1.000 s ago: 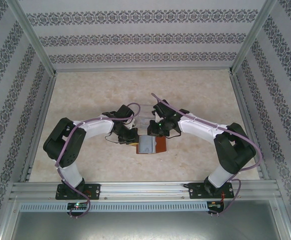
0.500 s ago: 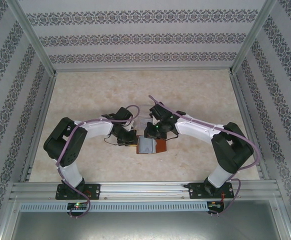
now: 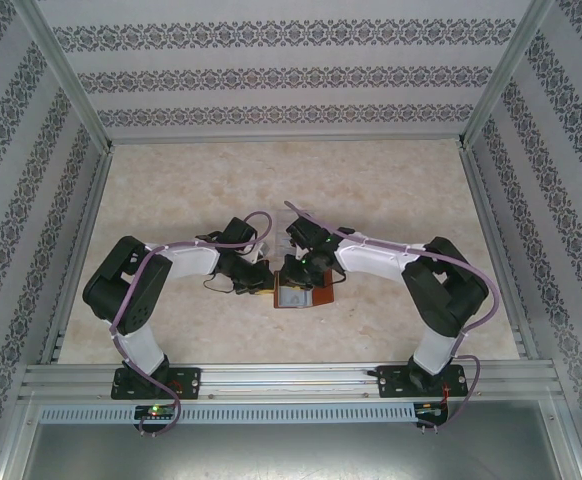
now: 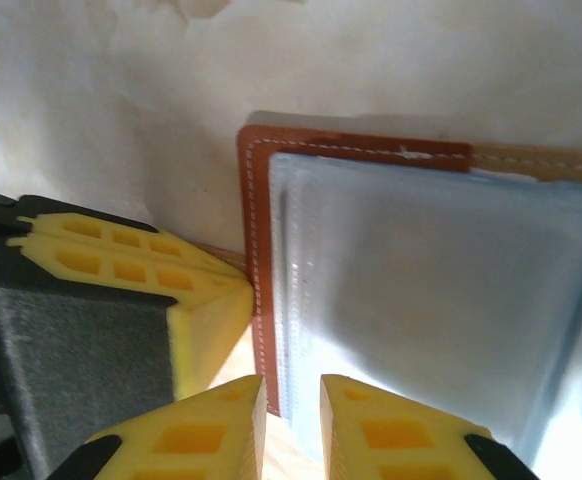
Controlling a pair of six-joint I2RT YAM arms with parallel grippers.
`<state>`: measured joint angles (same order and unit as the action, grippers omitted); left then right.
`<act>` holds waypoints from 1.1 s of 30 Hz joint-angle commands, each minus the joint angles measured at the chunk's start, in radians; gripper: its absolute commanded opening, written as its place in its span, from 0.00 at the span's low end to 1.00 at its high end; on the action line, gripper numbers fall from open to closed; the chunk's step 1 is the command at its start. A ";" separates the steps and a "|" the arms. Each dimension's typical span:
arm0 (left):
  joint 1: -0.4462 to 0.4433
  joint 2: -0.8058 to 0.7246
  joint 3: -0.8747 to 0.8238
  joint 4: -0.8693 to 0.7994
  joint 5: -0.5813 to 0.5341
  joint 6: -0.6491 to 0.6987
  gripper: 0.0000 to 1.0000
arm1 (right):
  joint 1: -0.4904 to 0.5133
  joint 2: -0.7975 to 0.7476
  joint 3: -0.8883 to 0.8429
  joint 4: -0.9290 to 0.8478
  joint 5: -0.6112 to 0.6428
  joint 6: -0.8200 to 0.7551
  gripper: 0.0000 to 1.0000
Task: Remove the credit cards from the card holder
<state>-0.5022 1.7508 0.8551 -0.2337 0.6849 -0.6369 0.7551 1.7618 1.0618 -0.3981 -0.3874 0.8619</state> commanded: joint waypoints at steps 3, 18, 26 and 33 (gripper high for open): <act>0.010 0.006 -0.037 -0.008 -0.016 -0.006 0.08 | 0.019 0.043 0.047 0.012 -0.020 0.022 0.22; 0.014 0.004 -0.049 0.007 0.000 -0.008 0.08 | 0.022 0.055 0.052 -0.065 0.034 0.012 0.32; 0.017 0.001 -0.050 0.004 0.000 -0.006 0.08 | 0.024 0.050 0.068 -0.143 0.096 0.001 0.35; 0.021 -0.002 -0.050 -0.004 0.002 -0.002 0.08 | 0.025 0.051 0.090 -0.215 0.154 -0.008 0.37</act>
<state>-0.4892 1.7489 0.8333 -0.1993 0.7113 -0.6380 0.7704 1.8076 1.1305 -0.5415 -0.2913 0.8650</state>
